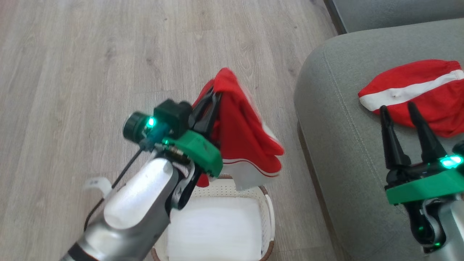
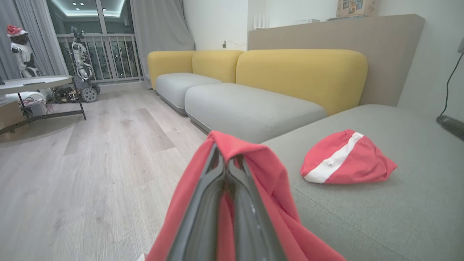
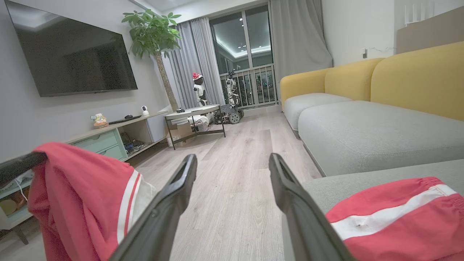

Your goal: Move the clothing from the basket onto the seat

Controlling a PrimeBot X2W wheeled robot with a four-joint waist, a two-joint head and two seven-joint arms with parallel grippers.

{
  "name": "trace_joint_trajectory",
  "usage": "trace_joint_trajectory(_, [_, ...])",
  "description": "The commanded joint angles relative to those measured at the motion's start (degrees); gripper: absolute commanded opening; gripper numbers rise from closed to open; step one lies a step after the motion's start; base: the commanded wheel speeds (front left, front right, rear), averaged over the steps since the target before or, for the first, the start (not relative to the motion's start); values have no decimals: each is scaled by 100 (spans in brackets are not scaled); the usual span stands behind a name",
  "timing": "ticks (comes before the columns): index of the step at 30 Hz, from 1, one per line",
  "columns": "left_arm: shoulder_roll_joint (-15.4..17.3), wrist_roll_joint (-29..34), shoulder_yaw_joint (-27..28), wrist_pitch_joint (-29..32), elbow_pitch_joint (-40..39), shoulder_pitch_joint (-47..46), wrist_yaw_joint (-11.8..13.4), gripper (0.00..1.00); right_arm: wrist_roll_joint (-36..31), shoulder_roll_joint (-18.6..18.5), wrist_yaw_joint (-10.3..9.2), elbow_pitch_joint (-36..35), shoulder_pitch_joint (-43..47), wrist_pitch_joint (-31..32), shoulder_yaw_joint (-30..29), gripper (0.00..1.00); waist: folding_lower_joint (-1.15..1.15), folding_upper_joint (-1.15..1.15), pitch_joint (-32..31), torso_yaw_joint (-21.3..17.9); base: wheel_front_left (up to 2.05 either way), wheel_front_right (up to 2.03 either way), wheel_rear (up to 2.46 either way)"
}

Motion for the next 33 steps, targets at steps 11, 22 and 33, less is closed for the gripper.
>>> trace_joint_trajectory(11, [238,48,288,312,-796,-727,143,0,105,-133,-1,-406,-192,-37,523,100,1,-1,88,-54,0,0,0])
trace_joint_trajectory(22, [192,32,206,350,-794,-794,126,0,115,-327,-1,-256,-791,-37,2105,100,1,-1,81,-29,0,0,0])
trace_joint_trajectory(33, [58,7,-29,447,-857,-847,17,0,72,-20,-1,1227,-1999,-37,3687,100,1,-1,-11,223,0,0,0])
